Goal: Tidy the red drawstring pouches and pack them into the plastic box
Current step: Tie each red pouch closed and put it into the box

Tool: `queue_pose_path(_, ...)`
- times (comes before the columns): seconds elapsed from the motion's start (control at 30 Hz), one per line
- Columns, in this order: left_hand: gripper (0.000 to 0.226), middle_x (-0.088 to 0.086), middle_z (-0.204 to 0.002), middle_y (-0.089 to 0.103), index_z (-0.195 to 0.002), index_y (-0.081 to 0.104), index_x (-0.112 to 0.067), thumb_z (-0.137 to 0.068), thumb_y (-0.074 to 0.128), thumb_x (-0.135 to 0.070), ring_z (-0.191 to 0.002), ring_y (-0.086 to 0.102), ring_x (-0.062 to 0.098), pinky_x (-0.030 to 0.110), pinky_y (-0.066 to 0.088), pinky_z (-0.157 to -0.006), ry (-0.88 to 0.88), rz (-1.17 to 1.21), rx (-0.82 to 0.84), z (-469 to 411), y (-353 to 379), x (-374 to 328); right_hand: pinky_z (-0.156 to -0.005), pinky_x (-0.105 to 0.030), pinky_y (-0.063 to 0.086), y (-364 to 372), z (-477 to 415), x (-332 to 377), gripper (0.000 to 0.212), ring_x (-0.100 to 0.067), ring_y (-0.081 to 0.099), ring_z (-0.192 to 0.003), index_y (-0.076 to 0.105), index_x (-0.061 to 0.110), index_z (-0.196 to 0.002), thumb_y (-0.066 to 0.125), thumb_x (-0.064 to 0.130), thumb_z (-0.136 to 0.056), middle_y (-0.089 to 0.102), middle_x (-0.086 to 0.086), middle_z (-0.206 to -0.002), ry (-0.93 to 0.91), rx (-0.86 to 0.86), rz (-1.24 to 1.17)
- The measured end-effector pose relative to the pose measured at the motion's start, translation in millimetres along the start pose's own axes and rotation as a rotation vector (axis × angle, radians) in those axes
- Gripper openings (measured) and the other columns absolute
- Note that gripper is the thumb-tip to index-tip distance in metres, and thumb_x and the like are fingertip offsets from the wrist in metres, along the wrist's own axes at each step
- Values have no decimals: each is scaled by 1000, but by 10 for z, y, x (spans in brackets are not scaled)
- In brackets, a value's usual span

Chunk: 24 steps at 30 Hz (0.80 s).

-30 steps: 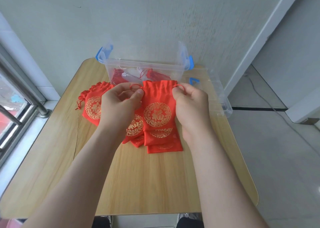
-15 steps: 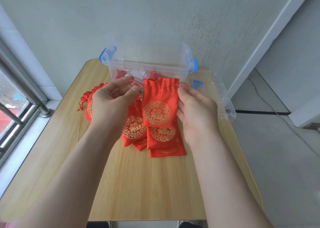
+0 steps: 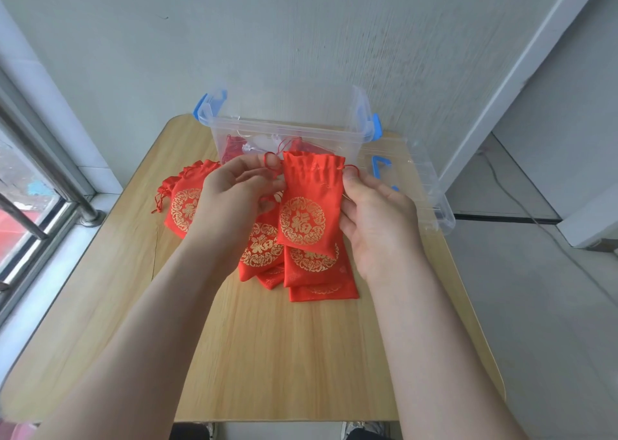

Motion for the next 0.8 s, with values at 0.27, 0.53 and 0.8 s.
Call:
queue_pose_path(0.27,14,6,-88,74,-104,77,-9,-93,78,-2,-77,69,14,27,60,-79,114,-99,-39,45,-31,-52,-83,-39,66,-7,-18,-20,8,-17,79,-84,79,15,-106,74,13,-100,83,-4,-94,1,-19,26)
queue_pose_path(0.53,22,9,-86,81,-120,71,-3,-98,74,-4,-86,80,19,31,65,-79,90,9,-231,90,-152,-60,-94,-46,63,-89,-55,22,10,-20,81,-93,81,16,-103,81,16,-93,83,-3,-94,-229,-156,237)
queue_pose_path(0.8,14,10,-85,80,-118,68,-6,-105,64,-5,-86,81,20,28,65,-75,95,94,-366,101,-276,-93,-82,-32,63,-101,-13,151,36,-10,80,-81,75,22,-98,54,-6,-102,81,-3,-90,-339,-201,380)
Point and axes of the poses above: each hand's wrist, its own z-axis away from the middle knuckle, its own y-axis out of the palm, x = y × z, the point moved 6 cm from there along -z, towards the middle knuckle
